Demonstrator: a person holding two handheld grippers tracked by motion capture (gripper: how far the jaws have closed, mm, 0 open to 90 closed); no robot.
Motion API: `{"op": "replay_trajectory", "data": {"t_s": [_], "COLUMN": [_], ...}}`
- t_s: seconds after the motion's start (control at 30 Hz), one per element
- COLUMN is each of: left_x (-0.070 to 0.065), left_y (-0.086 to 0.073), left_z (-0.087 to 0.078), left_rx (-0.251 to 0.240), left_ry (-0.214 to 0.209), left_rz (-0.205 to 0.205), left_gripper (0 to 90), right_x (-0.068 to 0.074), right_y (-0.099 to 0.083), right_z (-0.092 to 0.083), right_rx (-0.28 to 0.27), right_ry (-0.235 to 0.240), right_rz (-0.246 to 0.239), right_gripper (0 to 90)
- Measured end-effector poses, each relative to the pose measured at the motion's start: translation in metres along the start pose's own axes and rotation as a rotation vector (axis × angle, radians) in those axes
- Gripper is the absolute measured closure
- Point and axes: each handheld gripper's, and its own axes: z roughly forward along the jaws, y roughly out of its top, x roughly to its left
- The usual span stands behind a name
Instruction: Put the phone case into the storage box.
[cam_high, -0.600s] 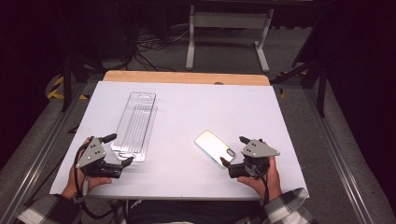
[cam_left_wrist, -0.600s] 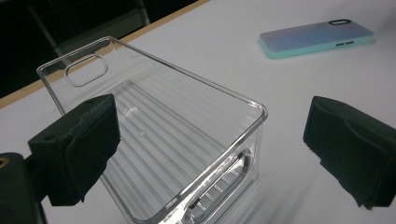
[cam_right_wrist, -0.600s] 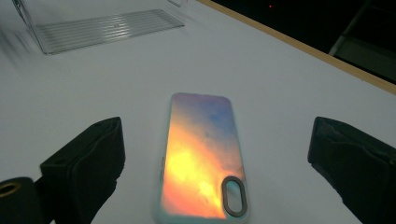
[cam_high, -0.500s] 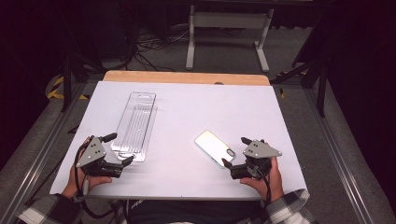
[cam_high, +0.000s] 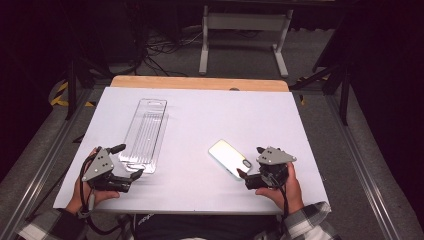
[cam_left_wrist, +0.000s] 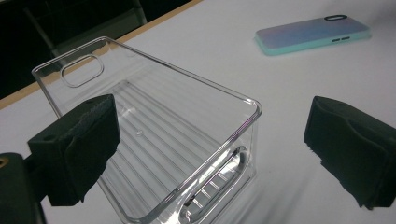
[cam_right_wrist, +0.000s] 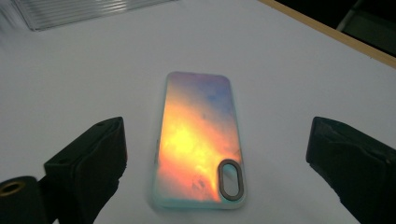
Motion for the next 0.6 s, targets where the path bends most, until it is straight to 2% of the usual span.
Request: {"op": "replay_trajectory", "data": {"t_s": [0.03, 0.1, 0.17, 0.2, 0.23, 0.27, 0.3, 0.33, 0.4, 0.47, 0.6], "left_x": [-0.001, -0.001, -0.002, -0.002, -0.002, -0.002, -0.001, -0.001, -0.002, -0.003, -0.005], "left_y": [0.000, -0.001, -0.001, -0.001, 0.000, 0.000, -0.001, -0.001, -0.001, -0.002, -0.001], "left_z": [-0.001, -0.001, -0.002, -0.002, -0.001, -0.001, 0.000, 0.000, 0.001, 0.001, 0.002], "left_rx": [0.001, 0.002, 0.006, 0.008, 0.007, 0.007, 0.006, 0.014, 0.023, 0.031, 0.038], "left_ry": [0.002, 0.010, 0.006, 0.008, 0.006, 0.006, 0.009, 0.009, 0.008, 0.007, 0.006], "left_rz": [-0.002, 0.003, 0.000, 0.003, 0.002, 0.002, 0.004, 0.011, 0.013, 0.021, 0.036], "left_gripper": [4.4, 4.4, 4.4, 4.3, 4.4, 4.4, 4.4, 4.4, 4.4, 4.4, 4.3], "right_x": [-0.002, -0.003, -0.007, -0.010, -0.011, -0.012, -0.012, -0.013, -0.013, -0.014, -0.011], "right_y": [0.003, 0.005, 0.010, 0.015, 0.016, 0.018, 0.018, 0.021, 0.025, 0.026, 0.030], "right_z": [0.003, 0.005, 0.011, 0.018, 0.022, 0.025, 0.025, 0.030, 0.038, 0.045, 0.059], "right_rx": [0.029, 0.041, 0.086, 0.136, 0.160, 0.182, 0.182, 0.210, 0.293, 0.360, 0.462], "right_ry": [-0.004, -0.005, 0.023, 0.039, 0.044, 0.045, 0.045, 0.068, 0.075, 0.105, 0.122], "right_rz": [0.000, 0.001, 0.022, 0.028, 0.028, 0.033, 0.033, 0.034, 0.035, 0.046, 0.042], "right_gripper": [6.7, 6.7, 7.2, 9.3, 10.6, 10.5, 10.5, 10.7, 11.3, 11.4, 11.5]}}
